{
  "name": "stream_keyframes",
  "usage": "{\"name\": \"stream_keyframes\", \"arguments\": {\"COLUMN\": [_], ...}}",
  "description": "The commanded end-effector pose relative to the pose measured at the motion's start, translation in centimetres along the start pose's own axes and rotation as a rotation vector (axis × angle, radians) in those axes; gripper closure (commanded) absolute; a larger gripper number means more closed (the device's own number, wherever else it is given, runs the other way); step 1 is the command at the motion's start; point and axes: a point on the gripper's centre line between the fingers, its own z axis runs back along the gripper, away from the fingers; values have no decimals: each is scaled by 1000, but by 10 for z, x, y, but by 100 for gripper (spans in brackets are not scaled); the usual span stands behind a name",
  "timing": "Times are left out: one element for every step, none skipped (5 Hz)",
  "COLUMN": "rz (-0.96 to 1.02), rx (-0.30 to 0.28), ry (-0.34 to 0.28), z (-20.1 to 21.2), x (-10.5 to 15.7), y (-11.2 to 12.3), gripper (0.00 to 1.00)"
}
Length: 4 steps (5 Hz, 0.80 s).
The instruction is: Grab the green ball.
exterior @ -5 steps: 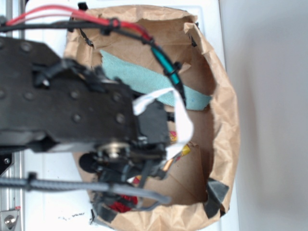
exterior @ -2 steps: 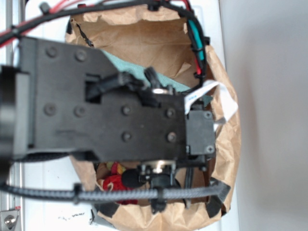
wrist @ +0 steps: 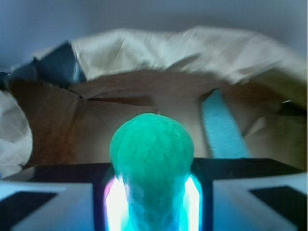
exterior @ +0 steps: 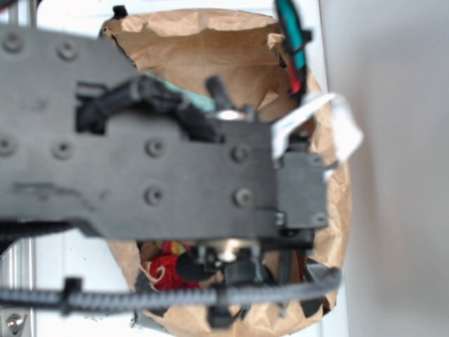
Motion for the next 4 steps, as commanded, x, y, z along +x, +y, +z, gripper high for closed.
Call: {"name": "stream_keyframes", "arguments": {"rz": [-91,-119,-124,-155], "rx": [-7,1,-13,-1], "ry": [61,82,75,69], "z": [20,17,17,16], "x": [8,1,-2,1], "y": [-2,0,1,-2], "gripper": [100,100,100,100]}}
